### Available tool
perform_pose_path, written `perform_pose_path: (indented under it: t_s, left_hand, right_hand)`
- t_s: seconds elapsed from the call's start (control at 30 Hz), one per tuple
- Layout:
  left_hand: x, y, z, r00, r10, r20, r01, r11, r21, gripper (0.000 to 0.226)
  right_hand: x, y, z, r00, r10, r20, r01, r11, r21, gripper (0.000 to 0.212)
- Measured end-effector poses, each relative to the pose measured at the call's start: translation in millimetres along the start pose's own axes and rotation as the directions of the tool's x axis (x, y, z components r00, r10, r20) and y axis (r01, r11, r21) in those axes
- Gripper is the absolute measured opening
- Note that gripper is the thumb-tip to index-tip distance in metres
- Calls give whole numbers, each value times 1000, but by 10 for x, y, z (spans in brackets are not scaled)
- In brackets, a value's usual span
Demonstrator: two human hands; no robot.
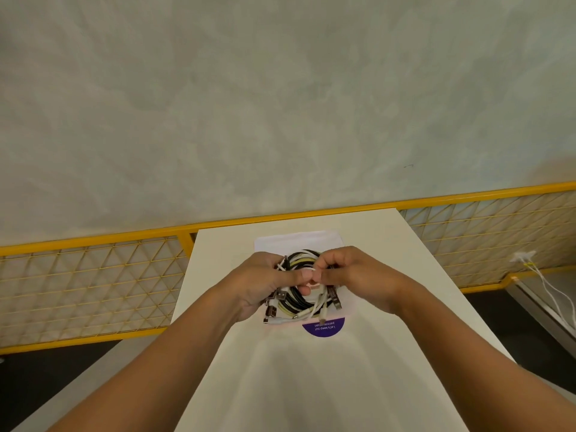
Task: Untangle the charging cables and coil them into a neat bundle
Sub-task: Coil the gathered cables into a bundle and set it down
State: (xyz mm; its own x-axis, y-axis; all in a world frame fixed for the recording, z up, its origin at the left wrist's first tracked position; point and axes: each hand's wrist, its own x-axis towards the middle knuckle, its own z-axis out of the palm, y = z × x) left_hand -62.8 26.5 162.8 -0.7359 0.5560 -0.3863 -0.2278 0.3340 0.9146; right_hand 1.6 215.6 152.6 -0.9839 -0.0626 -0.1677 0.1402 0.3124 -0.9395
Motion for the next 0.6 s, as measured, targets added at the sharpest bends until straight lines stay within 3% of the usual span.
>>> perform_pose_path:
  t_s: [0.13,0.23,0.37,0.47,0.6]
  left_hand:
    - [27,-1,48,997,67,-49,-55,977,205,21]
    - [57,-20,142,986,127,-112,-84,942,326,21]
    - [77,-32,233,959,216,-183,-109,878,466,20]
    - [73,13,222,968,172,-184,-77,898,433,22]
    - [31,76,197,985,61,-161,-21,971,239,18]
  right_hand:
    - [2,6,-53,999,45,-22,-40,979,199,23]
    - [16,26,-59,992,53,-115,-44,996,77,20]
    - [22,19,-57,973,-68,-220,40,991,-129,24]
    - [-15,28,-134,967,-91,-239,55,987,-151,20]
    - [-98,91,-207,964,-127,-234,85,979,-184,21]
